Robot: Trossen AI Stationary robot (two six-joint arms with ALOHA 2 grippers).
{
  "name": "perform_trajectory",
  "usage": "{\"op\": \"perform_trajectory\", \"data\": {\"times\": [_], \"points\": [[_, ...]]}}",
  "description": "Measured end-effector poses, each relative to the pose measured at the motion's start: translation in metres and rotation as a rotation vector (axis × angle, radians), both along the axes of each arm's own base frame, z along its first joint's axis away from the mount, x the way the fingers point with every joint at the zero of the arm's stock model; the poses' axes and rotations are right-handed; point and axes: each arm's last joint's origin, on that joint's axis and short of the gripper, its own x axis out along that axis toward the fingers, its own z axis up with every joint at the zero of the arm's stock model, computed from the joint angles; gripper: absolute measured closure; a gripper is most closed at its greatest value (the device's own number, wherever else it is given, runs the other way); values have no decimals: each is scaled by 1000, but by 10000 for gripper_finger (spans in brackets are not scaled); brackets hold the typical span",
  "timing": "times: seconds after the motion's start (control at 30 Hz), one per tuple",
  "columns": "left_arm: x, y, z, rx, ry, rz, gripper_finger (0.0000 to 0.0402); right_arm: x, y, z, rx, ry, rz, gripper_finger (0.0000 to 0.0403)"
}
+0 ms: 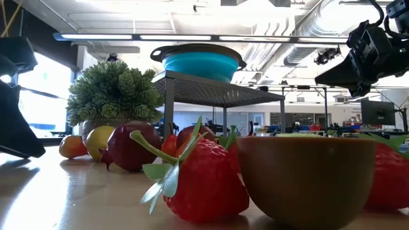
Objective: Pick & Place Fruit
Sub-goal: Put the pear into the blue strainer bowl on the shelf
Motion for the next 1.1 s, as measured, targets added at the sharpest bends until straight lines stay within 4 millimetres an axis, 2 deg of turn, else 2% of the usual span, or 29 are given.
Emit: {"op": "perform_trajectory", "data": {"times": [0.43,0.67,0.93,1.1], "points": [[-8,15,-17,72,-115,-20,153,1,0,3,1,-32,0,401],[-8,16,-19,75,-151,-19,153,1,0,4,2,-44,0,401],[-1,16,-19,92,-143,-61,153,1,0,4,0,-43,0,400],[11,19,-18,113,-134,-85,153,1,0,4,-1,-43,1,400]]}}
